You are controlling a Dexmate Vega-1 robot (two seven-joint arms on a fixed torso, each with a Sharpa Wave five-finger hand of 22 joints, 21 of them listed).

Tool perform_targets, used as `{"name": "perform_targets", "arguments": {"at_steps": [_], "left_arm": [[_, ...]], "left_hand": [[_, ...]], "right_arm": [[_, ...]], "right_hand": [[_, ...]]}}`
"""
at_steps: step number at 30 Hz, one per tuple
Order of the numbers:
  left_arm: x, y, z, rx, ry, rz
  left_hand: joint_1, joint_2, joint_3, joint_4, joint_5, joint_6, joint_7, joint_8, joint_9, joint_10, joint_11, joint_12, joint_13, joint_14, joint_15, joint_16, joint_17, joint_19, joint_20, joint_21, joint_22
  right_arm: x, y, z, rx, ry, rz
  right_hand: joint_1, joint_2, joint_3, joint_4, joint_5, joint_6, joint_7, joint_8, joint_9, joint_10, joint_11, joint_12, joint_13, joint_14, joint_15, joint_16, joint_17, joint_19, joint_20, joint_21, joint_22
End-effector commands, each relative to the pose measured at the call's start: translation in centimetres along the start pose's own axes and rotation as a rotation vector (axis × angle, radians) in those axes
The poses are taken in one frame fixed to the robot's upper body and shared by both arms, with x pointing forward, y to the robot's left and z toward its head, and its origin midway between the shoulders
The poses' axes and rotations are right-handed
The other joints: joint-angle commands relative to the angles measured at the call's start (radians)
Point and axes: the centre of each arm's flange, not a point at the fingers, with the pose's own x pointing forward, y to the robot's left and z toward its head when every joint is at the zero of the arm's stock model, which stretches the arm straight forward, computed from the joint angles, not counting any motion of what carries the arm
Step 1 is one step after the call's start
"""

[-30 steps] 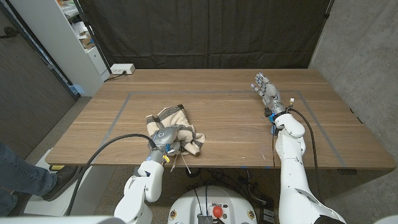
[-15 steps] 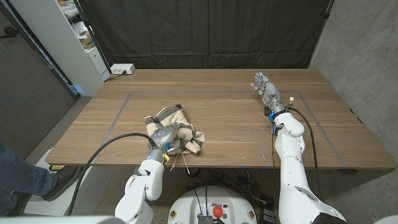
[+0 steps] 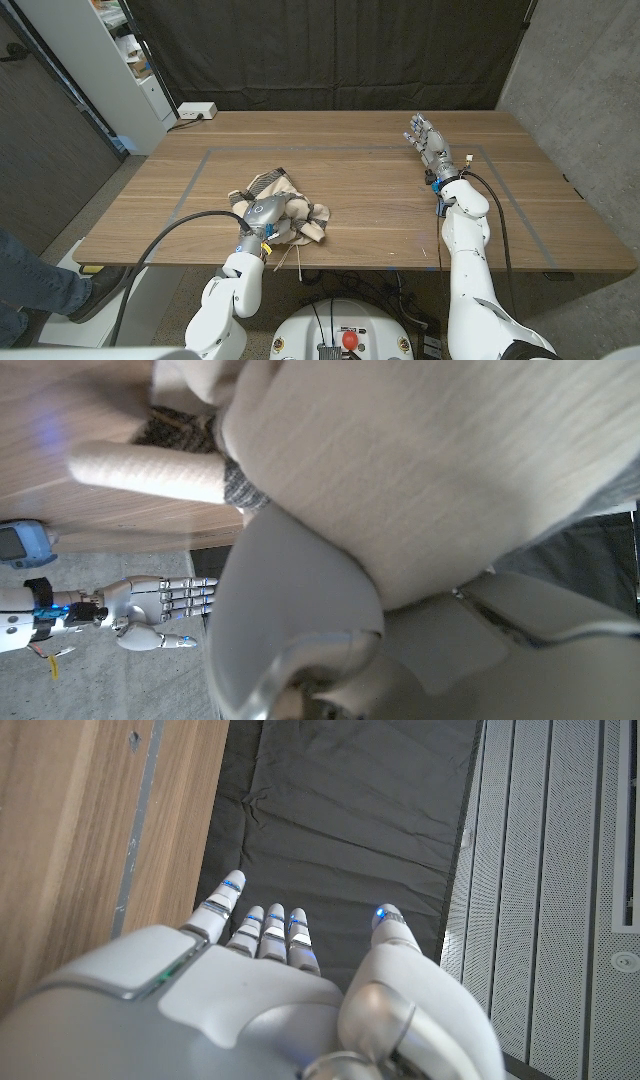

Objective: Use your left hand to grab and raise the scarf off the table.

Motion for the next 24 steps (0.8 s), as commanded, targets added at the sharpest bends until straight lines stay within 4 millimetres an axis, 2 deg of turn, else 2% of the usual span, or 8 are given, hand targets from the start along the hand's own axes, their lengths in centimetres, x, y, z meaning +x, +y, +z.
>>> {"name": "perform_targets", "arguments": {"at_steps": [1,15,24], "left_arm": [[-0.2,1.7,0.1,0.015,-0.013,0.043],[-0.5,2.7,-0.3,0.02,-0.014,0.075],[-0.6,3.1,-0.7,0.01,-0.013,0.1]], "left_hand": [[0.087,0.075,0.018,-0.019,0.009,0.015,-0.001,0.011,0.008,0.018,-0.003,0.012,0.013,0.145,-0.205,0.008,0.012,0.244,-0.255,0.017,0.004],[0.086,0.078,0.019,-0.015,0.015,0.029,0.001,0.021,0.022,0.024,-0.003,0.018,0.035,0.147,-0.196,0.012,0.027,0.239,-0.259,0.045,0.009],[0.092,0.074,0.018,-0.018,0.019,0.042,0.008,0.03,0.033,0.029,-0.003,0.023,0.052,0.155,-0.203,0.021,0.043,0.231,-0.266,0.067,0.014]], "right_arm": [[0.2,0.4,0.2,-0.003,-0.003,0.003],[0.1,1.1,0.5,-0.001,-0.016,0.01],[0.2,1.5,1.0,-0.013,-0.028,0.019]], "right_hand": [[-0.002,0.011,0.003,-0.006,0.005,0.006,-0.006,0.007,0.002,0.005,-0.002,0.005,0.005,0.002,0.008,0.0,0.004,-0.003,-0.003,0.007,0.004],[0.0,0.013,0.003,-0.006,0.005,0.006,-0.004,0.007,0.002,0.003,0.0,0.005,0.005,0.003,0.007,0.001,0.003,-0.002,-0.002,0.008,0.004],[0.003,0.015,0.003,-0.008,0.004,0.007,-0.001,0.008,0.002,0.003,0.007,0.005,0.005,0.002,0.006,0.0,0.003,0.0,-0.009,0.008,0.004]]}}
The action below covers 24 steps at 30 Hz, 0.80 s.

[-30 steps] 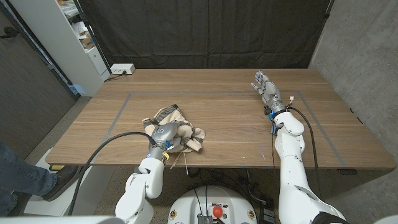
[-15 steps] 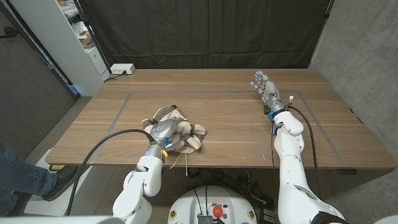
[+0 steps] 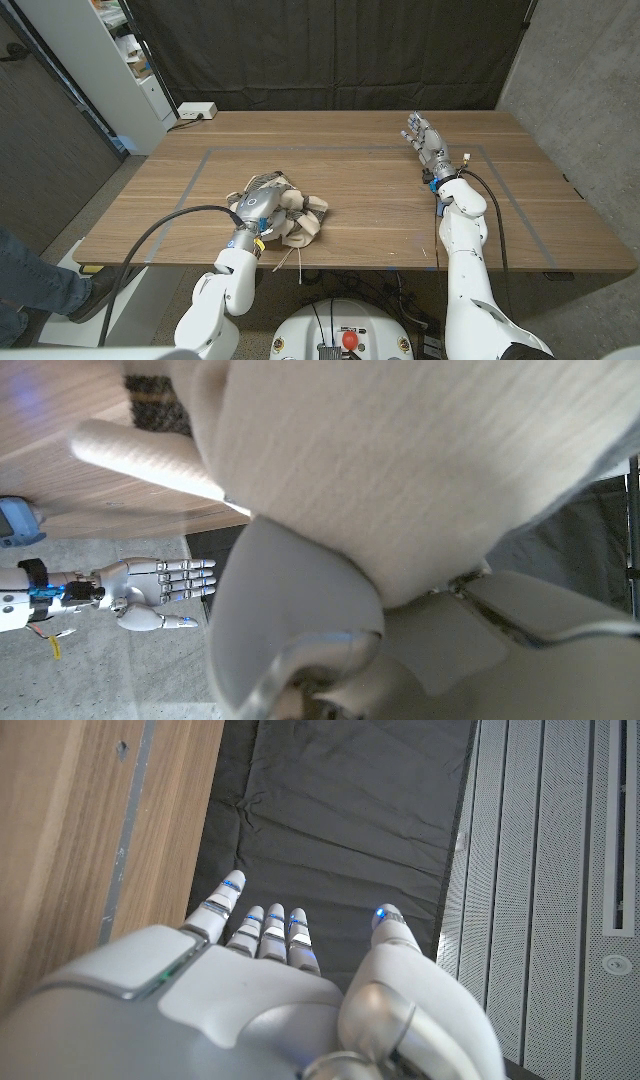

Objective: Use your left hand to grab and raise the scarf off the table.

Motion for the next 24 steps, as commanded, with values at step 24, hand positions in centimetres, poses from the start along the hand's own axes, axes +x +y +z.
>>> {"name": "perform_targets", "arguments": {"at_steps": [24], "left_arm": [[0.4,3.1,1.0,0.063,-0.027,0.083]], "left_hand": [[0.094,0.071,0.011,-0.009,0.015,0.02,0.007,0.021,0.032,0.024,0.0,0.015,0.048,0.094,-0.142,0.019,0.035,0.098,-0.151,0.068,0.011]], "right_arm": [[0.6,0.2,0.9,-0.013,-0.017,0.012]], "right_hand": [[0.003,0.013,0.003,-0.009,0.004,0.007,0.005,0.007,0.002,0.004,0.011,0.005,0.005,0.004,0.005,0.001,0.002,0.004,-0.011,0.009,0.004]]}}
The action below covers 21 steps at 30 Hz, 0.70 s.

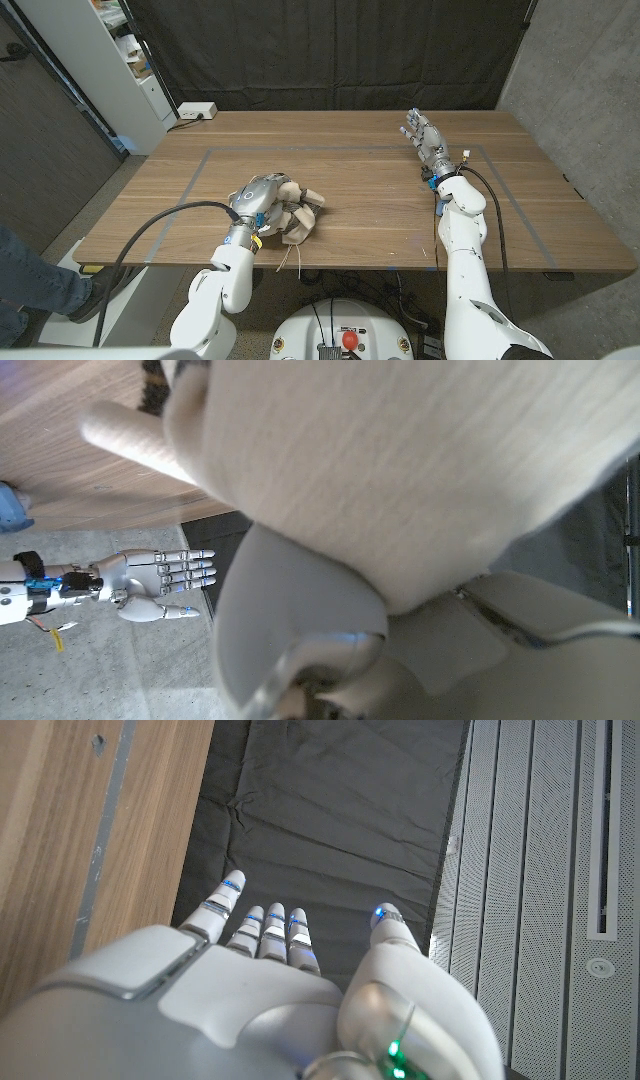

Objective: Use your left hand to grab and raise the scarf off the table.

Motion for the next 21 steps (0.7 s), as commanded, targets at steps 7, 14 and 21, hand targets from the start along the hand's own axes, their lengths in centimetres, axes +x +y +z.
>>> {"name": "perform_targets", "arguments": {"at_steps": [7,14,21], "left_arm": [[0.4,1.8,0.8,0.04,-0.016,0.038],[0.3,2.8,1.3,0.075,-0.019,0.047],[-0.1,4.1,1.7,0.099,-0.02,0.074]], "left_hand": [[0.065,0.048,0.011,-0.009,0.012,0.017,0.0,0.014,0.015,0.013,-0.002,0.013,0.023,0.073,-0.128,0.013,0.016,0.062,-0.076,0.03,0.004],[0.065,0.046,0.013,-0.007,0.014,0.012,0.0,0.015,0.024,0.011,-0.002,0.013,0.036,0.072,-0.124,0.011,0.023,0.052,-0.076,0.048,0.006],[0.067,0.044,0.014,-0.009,0.016,0.013,-0.001,0.016,0.028,0.011,-0.002,0.013,0.042,0.072,-0.124,0.012,0.027,0.047,-0.076,0.057,0.006]], "right_arm": [[0.3,-0.3,0.1,-0.003,0.0,0.004],[0.1,-0.4,0.1,-0.001,0.004,0.0],[-0.1,-0.3,0.0,0.001,0.003,0.004]], "right_hand": [[0.002,0.011,-0.002,-0.006,0.004,0.005,0.002,0.008,0.002,0.004,0.003,0.005,0.005,0.003,0.006,0.0,0.002,0.004,-0.01,0.009,0.004],[0.002,0.012,-0.002,-0.005,0.003,0.005,0.002,0.008,0.002,0.004,0.003,0.005,0.005,0.003,0.005,0.0,0.002,0.004,-0.011,0.009,0.004],[0.002,0.012,-0.003,-0.005,0.003,0.006,0.003,0.008,0.002,0.006,0.003,0.006,0.005,0.004,0.005,0.001,0.002,0.003,-0.012,0.009,0.004]]}}
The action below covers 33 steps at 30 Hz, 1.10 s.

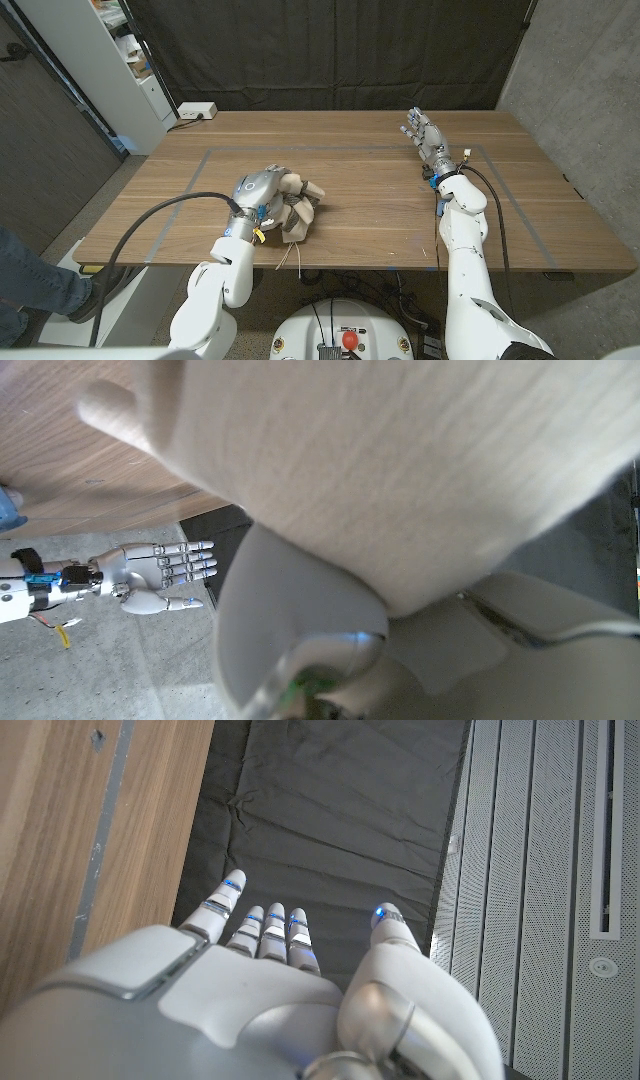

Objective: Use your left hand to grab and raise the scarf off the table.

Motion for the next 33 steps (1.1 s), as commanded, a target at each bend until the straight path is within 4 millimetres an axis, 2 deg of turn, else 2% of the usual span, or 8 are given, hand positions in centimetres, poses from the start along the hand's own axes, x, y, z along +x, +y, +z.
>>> {"name": "perform_targets", "arguments": {"at_steps": [1,11,33], "left_arm": [[-0.4,2.0,0.5,0.045,-0.005,0.04],[-0.6,2.7,0.5,0.04,-0.007,0.044],[-1.6,5.6,0.4,0.054,-0.022,0.123]], "left_hand": [[0.06,0.05,0.014,-0.008,0.009,0.002,-0.001,0.009,0.007,0.008,0.005,0.006,0.007,0.071,-0.125,0.004,0.005,0.038,-0.05,0.015,0.002],[0.062,0.048,0.016,-0.008,0.012,0.006,0.0,0.013,0.016,0.011,0.003,0.008,0.02,0.073,-0.125,0.005,0.013,0.029,-0.051,0.034,0.002],[0.065,0.043,0.023,-0.008,0.017,0.009,0.001,0.018,0.035,0.02,0.006,0.009,0.051,0.079,-0.126,0.008,0.033,0.012,-0.052,0.082,0.0]], "right_arm": [[-0.3,0.0,0.0,0.001,0.0,0.003],[-0.7,0.1,0.2,0.004,0.0,0.003],[-1.3,0.8,0.7,-0.003,-0.017,0.013]], "right_hand": [[0.002,0.012,0.001,-0.001,0.003,0.005,0.002,0.007,0.002,0.005,0.002,0.006,0.005,0.003,0.004,0.001,0.002,-0.002,-0.007,0.009,0.004],[0.004,0.011,0.001,-0.002,0.003,0.004,0.004,0.007,0.002,0.005,0.002,0.006,0.005,0.005,0.005,0.001,0.002,0.007,0.0,0.012,0.004],[0.006,0.013,0.001,-0.002,0.003,0.007,0.006,0.008,0.002,0.007,0.004,0.006,0.005,0.004,0.003,0.001,0.002,0.005,-0.011,0.009,0.004]]}}
